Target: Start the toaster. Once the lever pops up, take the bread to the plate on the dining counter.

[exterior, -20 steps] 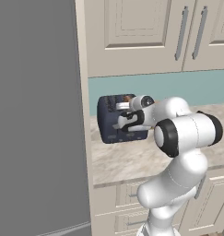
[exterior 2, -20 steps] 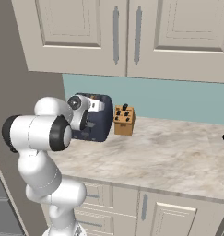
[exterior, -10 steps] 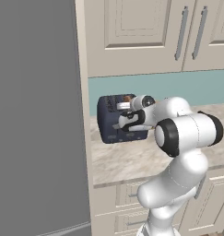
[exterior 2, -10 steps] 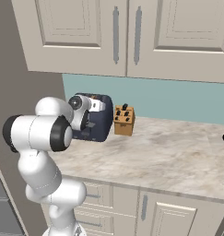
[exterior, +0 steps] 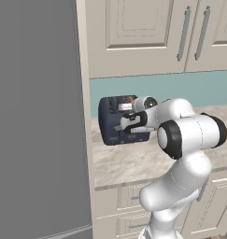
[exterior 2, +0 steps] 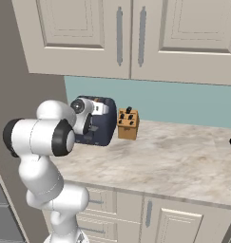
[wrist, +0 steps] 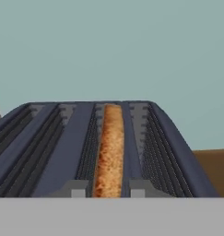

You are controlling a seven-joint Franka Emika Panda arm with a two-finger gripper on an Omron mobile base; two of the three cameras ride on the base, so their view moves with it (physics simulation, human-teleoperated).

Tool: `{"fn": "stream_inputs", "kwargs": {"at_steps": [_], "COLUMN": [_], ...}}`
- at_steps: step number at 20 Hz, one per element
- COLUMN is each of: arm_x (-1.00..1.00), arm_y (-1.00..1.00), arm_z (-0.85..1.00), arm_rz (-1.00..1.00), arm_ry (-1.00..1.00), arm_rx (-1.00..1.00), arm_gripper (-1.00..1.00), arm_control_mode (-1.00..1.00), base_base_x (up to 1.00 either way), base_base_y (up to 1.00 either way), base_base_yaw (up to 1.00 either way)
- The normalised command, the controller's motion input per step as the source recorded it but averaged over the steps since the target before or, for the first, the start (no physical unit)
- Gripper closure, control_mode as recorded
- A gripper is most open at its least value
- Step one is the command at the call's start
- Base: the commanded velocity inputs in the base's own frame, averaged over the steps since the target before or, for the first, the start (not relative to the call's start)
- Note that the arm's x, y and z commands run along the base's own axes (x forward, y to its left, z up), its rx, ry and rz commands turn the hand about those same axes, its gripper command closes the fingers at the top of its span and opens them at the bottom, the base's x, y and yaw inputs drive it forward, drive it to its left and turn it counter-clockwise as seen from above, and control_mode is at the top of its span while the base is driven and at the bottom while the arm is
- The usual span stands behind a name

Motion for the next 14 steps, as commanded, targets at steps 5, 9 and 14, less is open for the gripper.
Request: {"fn": "stream_inputs", "kwargs": {"at_steps": [5,9,14], "arm_x": [0.00,0.00,0.00], "arm_y": [0.00,0.00,0.00], "arm_z": [0.25,0.02,0.00], "arm_rz": [0.00,0.00,0.00], "arm_ry": [0.00,0.00,0.00], "arm_rx": [0.00,0.00,0.00], "arm_gripper": [1.00,1.00,1.00], "arm_control_mode": [-1.00,-1.00,-1.00], "base_base_x": [0.00,0.00,0.00], "base_base_y": [0.00,0.00,0.00], "base_base_yaw": [0.00,0.00,0.00]}}
